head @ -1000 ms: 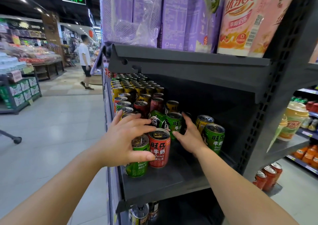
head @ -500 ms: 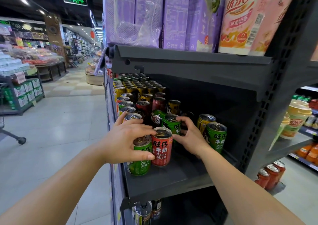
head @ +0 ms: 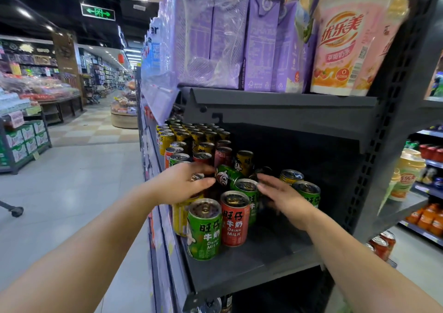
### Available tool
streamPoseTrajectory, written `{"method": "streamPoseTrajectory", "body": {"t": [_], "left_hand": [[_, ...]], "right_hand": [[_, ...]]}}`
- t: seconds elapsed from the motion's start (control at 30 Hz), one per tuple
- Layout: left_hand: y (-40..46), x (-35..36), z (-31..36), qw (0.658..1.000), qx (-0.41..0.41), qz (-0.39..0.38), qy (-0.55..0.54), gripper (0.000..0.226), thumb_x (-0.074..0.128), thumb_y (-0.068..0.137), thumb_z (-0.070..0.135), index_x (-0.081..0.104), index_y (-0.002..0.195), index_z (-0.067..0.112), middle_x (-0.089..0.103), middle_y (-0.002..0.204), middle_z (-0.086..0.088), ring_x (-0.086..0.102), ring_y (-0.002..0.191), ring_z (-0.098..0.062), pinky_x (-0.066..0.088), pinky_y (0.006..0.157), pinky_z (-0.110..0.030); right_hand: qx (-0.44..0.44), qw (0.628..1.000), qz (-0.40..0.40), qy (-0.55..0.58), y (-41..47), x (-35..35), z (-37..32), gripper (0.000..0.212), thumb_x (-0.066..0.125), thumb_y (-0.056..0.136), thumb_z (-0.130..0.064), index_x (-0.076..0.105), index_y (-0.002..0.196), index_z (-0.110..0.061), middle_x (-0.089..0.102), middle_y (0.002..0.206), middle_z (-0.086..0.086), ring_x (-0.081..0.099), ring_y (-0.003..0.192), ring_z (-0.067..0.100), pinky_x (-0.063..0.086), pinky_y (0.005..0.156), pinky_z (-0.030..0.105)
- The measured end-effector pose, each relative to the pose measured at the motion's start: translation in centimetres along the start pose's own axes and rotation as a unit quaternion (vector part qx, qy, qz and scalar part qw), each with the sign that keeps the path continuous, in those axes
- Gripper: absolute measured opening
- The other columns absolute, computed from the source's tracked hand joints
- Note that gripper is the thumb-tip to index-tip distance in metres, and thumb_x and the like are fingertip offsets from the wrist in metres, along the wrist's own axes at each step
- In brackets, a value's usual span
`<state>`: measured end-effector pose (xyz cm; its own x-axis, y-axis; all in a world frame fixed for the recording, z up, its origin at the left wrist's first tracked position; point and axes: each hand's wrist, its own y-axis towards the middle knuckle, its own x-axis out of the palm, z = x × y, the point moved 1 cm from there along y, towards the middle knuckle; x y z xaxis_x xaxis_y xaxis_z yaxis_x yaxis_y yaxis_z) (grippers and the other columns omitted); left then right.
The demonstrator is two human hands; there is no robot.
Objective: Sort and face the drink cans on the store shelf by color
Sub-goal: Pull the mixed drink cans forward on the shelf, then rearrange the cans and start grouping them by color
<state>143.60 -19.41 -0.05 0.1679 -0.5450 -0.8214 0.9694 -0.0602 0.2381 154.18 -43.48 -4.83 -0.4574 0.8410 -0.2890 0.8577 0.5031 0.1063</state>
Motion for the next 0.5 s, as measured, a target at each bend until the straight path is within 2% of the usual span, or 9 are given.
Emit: {"method": "streamPoseTrajectory", "body": {"t": [0.07,0.17,0.23,0.33,0.4,0.5], "left_hand": [[1.4,-0.1,-1.2,1.000,-0.013,0.000,0.011,0.043,0.058,0.088,0.046,0.052,0.128,0.035,0.061,0.123,0.010,0.058,0.107,-0.008,0.047,0.094,-0.028],[2.9,-0.4,-2.4,1.000,-0.002,-0.004,0.014,0.037,0.065,0.085,0.040,0.059,0.121,0.033,0.066,0.109,0.011,0.063,0.101,-0.011,0.050,0.090,-0.027],[3.8,-0.6,-2.8,0.999,0.015,0.000,0.047,0.040,0.065,0.085,0.040,0.059,0.123,0.029,0.064,0.109,0.010,0.062,0.105,-0.014,0.047,0.087,-0.022],[5.2,-0.5,-3.5,0.996,0.028,0.021,0.085,0.048,0.063,0.084,0.045,0.056,0.129,0.029,0.060,0.123,0.005,0.058,0.110,-0.016,0.044,0.088,-0.022],[5.6,0.1,-4.2,0.998,0.010,0.005,0.056,0.049,0.062,0.083,0.050,0.055,0.128,0.034,0.060,0.124,0.007,0.057,0.110,-0.015,0.045,0.091,-0.026],[5.9,0.7,-5.1,0.999,-0.038,-0.015,-0.012,0.042,0.063,0.081,0.052,0.059,0.120,0.038,0.064,0.115,0.009,0.060,0.103,-0.012,0.048,0.092,-0.030]], "right_hand": [[0.006,1.000,-0.003,-0.006,0.1,0.6,0.3,0.034,0.056,0.092,-0.035,0.055,0.126,-0.034,0.054,0.133,-0.009,0.050,0.120,0.011,0.041,0.105,0.035],[0.008,1.000,0.012,-0.007,0.4,0.9,0.4,0.029,0.057,0.089,-0.039,0.059,0.119,-0.036,0.061,0.123,-0.011,0.054,0.116,0.011,0.040,0.107,0.043],[0.019,1.000,0.021,-0.009,0.5,0.9,0.0,0.025,0.054,0.093,-0.033,0.060,0.117,-0.033,0.061,0.118,-0.014,0.055,0.113,0.008,0.042,0.105,0.043],[0.026,0.999,0.026,-0.008,1.1,0.9,0.0,0.022,0.050,0.096,-0.027,0.064,0.113,-0.033,0.061,0.117,-0.016,0.054,0.112,0.005,0.046,0.102,0.038],[0.010,0.998,0.055,-0.015,1.7,1.0,-0.1,0.024,0.048,0.098,-0.026,0.065,0.113,-0.031,0.064,0.115,-0.014,0.057,0.108,0.004,0.048,0.098,0.033],[-0.058,0.987,0.145,-0.044,3.2,0.8,-0.5,0.020,0.052,0.096,-0.020,0.063,0.111,-0.025,0.069,0.104,-0.005,0.063,0.094,0.006,0.052,0.088,0.025]]}}
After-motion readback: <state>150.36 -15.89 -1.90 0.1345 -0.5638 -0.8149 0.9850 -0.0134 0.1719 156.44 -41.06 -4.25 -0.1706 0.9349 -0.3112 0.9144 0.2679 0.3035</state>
